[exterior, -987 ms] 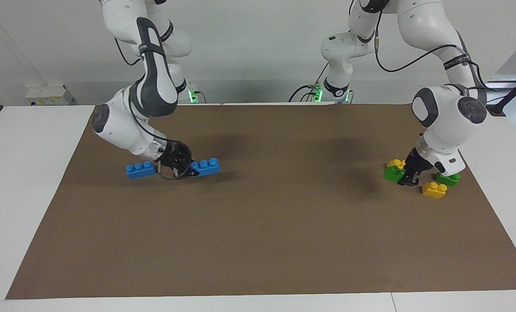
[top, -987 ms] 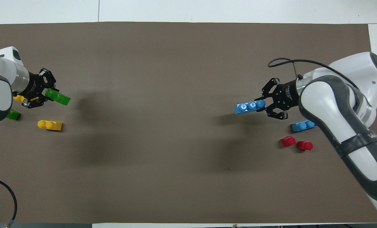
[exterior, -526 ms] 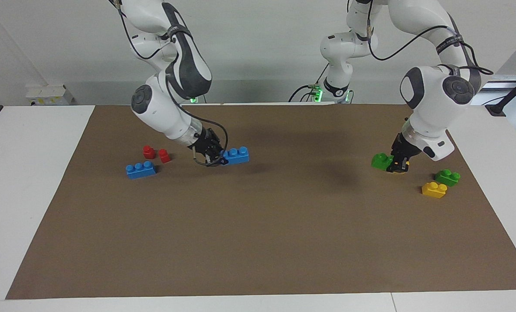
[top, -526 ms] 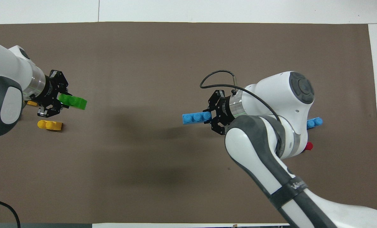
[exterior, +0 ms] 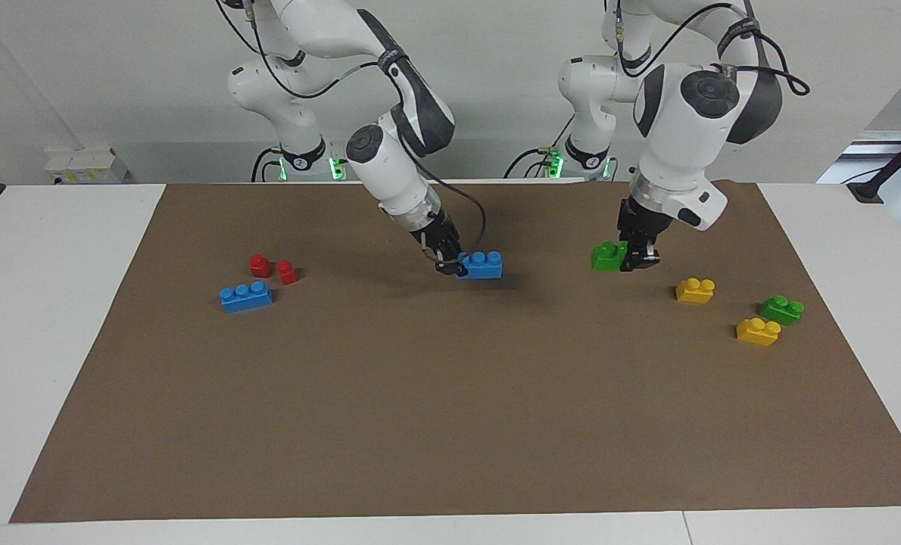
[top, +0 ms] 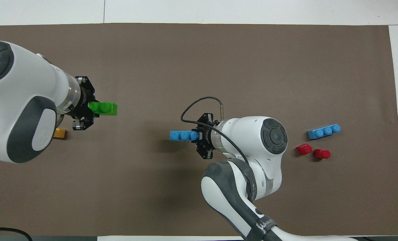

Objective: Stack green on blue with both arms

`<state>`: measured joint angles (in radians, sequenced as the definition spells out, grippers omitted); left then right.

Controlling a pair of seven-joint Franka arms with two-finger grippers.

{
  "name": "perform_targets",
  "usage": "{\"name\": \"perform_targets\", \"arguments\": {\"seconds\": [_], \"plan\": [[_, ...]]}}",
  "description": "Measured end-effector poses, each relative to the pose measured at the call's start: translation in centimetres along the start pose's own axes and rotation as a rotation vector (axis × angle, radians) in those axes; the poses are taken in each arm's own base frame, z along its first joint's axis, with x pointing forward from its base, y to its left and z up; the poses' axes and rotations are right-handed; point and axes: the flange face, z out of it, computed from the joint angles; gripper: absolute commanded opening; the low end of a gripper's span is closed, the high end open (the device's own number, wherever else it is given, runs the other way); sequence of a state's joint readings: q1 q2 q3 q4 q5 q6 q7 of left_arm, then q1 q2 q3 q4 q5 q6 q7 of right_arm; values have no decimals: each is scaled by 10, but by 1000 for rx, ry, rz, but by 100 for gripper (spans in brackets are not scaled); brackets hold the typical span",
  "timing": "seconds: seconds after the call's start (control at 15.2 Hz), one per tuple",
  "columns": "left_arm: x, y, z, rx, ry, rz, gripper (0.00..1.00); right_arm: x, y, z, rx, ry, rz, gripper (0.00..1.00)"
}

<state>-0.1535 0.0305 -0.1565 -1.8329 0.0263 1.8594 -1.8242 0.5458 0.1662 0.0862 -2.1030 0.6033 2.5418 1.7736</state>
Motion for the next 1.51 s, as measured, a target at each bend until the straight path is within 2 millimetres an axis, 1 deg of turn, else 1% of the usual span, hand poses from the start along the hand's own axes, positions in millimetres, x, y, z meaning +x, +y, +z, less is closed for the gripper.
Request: {"name": "perform_targets", "arguments": {"seconds": [0.13, 0.26, 0.39, 0.46, 0.66, 0.79, 1.05, 1.51], "plan": [[-30, -12, 4, 6, 3, -7, 0, -4, 5, 5, 5, 0, -1, 0], [-58, -25, 11, -11, 0, -4, 0, -3, 10, 13, -4, 8, -3, 0], [-79, -39, 21, -26, -5, 1, 0, -5, 18, 27, 3, 17, -14, 0], [-83, -44, 24, -28, -4, 3, 0, -4, 22, 36, 9, 22, -17, 0], [-85, -50, 29, -32, -4, 8, 0, 0, 32, 62, 0, 44, -25, 0], [-90, -56, 35, -40, -7, 21, 0, 1, 35, 70, 1, 50, -28, 0], [-116, -80, 67, -54, -14, 51, 0, 11, 37, 77, 19, 61, -21, 0], [-141, -104, 98, -77, -32, 87, 0, 14, 39, 78, 30, 59, -8, 0]]}}
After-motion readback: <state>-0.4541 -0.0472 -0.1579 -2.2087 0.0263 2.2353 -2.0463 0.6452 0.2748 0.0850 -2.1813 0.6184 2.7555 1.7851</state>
